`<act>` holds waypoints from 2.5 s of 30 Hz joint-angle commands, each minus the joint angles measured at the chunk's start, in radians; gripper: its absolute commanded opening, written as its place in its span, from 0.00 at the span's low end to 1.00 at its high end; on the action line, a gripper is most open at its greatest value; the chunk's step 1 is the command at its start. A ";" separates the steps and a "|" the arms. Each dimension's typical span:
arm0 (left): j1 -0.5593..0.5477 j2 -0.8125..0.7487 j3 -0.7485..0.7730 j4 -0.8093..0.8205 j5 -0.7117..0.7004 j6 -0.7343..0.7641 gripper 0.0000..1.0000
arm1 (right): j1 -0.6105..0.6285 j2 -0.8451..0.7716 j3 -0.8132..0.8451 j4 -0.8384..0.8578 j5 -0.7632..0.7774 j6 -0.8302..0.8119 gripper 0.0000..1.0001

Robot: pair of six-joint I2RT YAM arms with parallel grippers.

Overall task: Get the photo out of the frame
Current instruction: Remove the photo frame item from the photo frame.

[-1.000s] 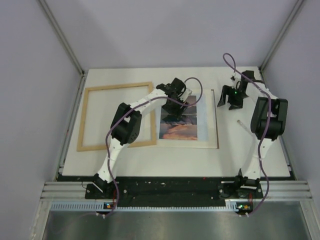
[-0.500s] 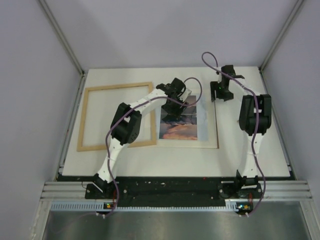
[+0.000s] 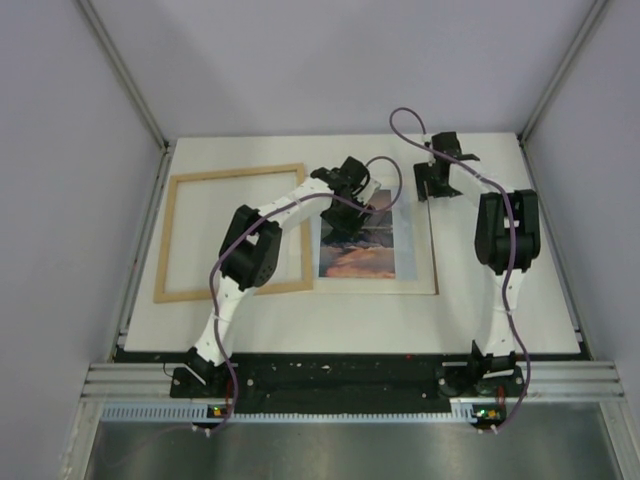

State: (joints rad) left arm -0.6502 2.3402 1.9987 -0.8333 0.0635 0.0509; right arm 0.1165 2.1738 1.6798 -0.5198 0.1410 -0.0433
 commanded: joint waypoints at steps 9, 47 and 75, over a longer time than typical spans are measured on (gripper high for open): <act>0.001 -0.071 -0.060 -0.018 -0.024 0.006 0.70 | -0.046 -0.011 -0.097 -0.002 0.091 -0.087 0.78; 0.003 -0.070 -0.048 -0.029 0.001 -0.005 0.70 | -0.052 -0.120 -0.023 -0.063 -0.116 0.037 0.78; 0.003 -0.073 -0.046 -0.030 0.004 -0.005 0.70 | 0.003 -0.012 -0.061 -0.066 -0.004 -0.015 0.78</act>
State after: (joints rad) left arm -0.6498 2.3146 1.9549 -0.8387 0.0509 0.0536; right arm 0.1059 2.1220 1.6176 -0.5812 0.0704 -0.0299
